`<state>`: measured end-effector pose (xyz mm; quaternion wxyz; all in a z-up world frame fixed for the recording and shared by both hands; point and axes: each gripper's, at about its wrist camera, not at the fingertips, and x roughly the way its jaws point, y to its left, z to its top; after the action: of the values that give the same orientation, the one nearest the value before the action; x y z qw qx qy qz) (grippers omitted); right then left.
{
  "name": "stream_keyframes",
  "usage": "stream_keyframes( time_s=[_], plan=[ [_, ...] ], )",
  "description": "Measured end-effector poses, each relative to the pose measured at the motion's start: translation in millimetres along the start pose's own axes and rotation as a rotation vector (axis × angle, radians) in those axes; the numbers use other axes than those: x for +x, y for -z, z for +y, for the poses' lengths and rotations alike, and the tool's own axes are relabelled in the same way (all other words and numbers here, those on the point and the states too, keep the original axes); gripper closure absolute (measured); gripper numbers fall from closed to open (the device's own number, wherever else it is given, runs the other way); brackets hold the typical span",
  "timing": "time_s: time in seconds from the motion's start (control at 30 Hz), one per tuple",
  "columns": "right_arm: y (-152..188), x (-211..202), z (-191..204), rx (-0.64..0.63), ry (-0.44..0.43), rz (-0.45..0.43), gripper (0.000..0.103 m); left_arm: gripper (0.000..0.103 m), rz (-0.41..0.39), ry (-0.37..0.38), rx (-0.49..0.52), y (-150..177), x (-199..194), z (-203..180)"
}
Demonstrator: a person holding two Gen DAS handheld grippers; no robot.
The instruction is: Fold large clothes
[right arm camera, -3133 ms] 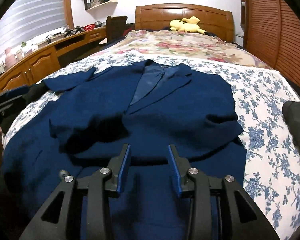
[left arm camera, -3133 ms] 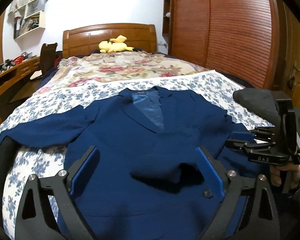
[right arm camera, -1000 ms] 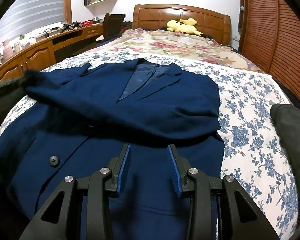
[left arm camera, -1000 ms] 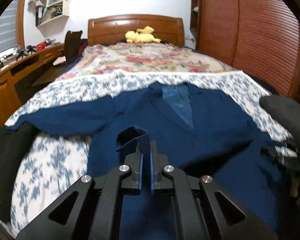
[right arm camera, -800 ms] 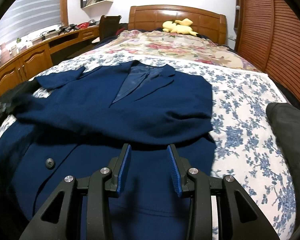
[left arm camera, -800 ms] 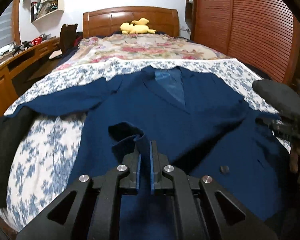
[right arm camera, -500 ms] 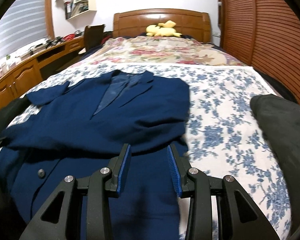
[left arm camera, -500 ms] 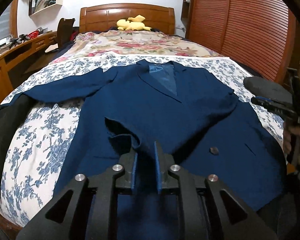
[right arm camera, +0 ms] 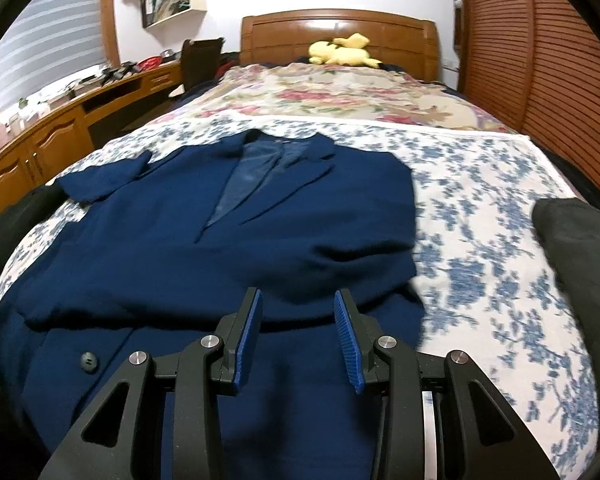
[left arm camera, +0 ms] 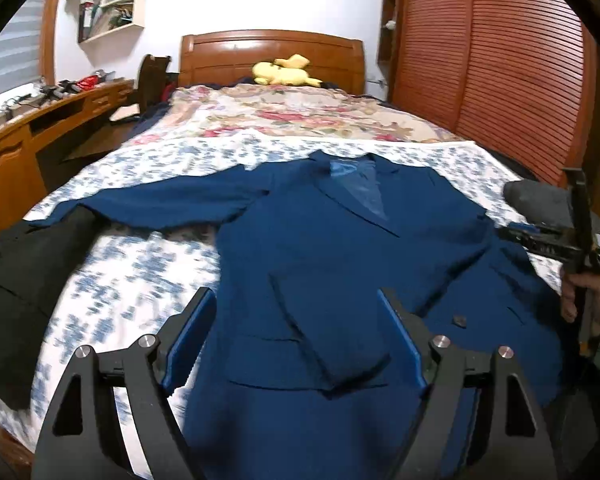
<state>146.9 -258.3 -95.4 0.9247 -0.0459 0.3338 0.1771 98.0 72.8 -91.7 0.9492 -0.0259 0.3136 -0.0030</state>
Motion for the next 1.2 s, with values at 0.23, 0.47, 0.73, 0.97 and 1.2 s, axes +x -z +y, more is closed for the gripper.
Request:
stream_keyframes(
  time_s=[0.23, 0.47, 0.73, 0.97, 1.2],
  plan=[
    [-13.0, 21.0, 37.5, -0.054, -0.104, 0.014, 0.064, 0.022, 0.012, -0.078, -0.032, -8.6, 21.9, 45.1],
    [-5.3, 41.8, 64.5, -0.158, -0.118, 0.059, 0.064, 0.022, 0.000, -0.152, -0.028, -12.6, 51.2, 88.4],
    [-5.4, 63.6, 74.8, -0.211, -0.093, 0.093, 0.064, 0.022, 0.037, -0.200, -0.058, -25.3, 89.7, 141.0],
    [-3.7, 62.5, 76.5, -0.207, -0.094, 0.092, 0.064, 0.022, 0.071, -0.129, -0.175, -49.1, 113.9, 182.2],
    [-1.2, 61.8, 81.5, -0.219, -0.083, 0.096, 0.064, 0.032, 0.104, -0.141, -0.187, -68.3, 142.0, 197.1]
  ],
)
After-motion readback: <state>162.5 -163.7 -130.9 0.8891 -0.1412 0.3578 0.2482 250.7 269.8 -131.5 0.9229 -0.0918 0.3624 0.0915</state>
